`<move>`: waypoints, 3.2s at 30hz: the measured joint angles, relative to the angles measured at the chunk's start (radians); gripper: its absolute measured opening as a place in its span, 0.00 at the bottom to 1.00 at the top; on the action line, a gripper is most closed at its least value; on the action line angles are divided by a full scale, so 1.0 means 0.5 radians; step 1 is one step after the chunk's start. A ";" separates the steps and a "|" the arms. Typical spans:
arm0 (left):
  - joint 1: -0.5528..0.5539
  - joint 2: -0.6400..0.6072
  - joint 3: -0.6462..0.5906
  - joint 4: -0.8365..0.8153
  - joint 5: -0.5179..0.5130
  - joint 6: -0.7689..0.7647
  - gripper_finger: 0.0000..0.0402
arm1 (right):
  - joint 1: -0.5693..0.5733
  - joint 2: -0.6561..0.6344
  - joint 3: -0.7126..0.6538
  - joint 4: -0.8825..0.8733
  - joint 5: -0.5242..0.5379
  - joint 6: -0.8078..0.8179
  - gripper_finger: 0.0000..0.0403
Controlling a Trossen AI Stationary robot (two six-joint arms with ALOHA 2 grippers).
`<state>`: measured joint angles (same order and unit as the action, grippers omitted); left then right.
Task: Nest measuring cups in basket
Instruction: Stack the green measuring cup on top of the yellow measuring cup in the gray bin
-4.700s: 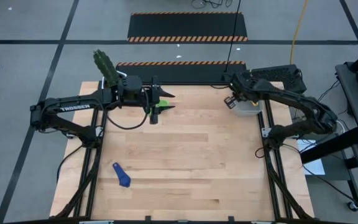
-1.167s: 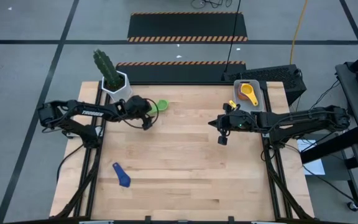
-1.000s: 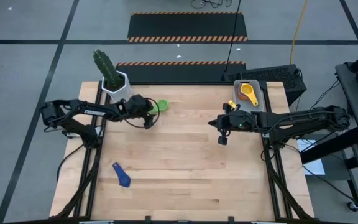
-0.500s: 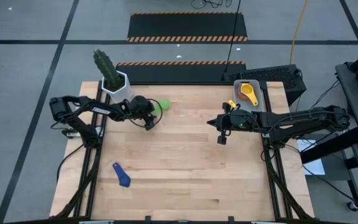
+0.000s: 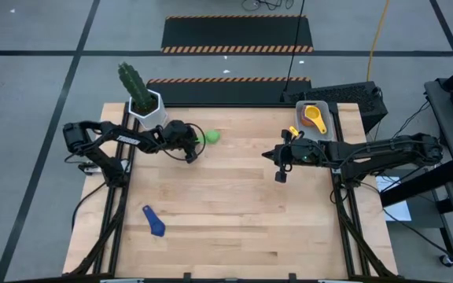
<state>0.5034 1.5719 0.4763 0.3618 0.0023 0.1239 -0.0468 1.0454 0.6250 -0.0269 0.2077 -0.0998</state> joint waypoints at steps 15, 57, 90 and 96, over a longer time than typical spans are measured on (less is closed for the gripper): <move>-0.427 -0.044 0.107 -0.325 -0.484 0.752 0.12 | 0.000 0.000 0.000 -0.001 0.000 0.001 0.00; -0.233 0.065 0.113 -0.312 -0.633 2.157 0.19 | 0.000 0.000 0.000 -0.014 -0.001 -0.027 0.00; -0.502 -0.031 0.245 1.231 -0.102 -0.178 0.01 | 0.051 0.000 -0.002 0.076 0.749 -0.021 0.00; -0.681 -0.031 0.341 1.264 -0.092 -0.454 0.01 | 0.151 -0.001 -0.002 0.449 0.857 -0.238 0.07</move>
<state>0.1631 1.5566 0.6467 0.9940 -0.0440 -0.1034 0.0289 1.0451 0.6239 0.1974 0.6361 -0.2189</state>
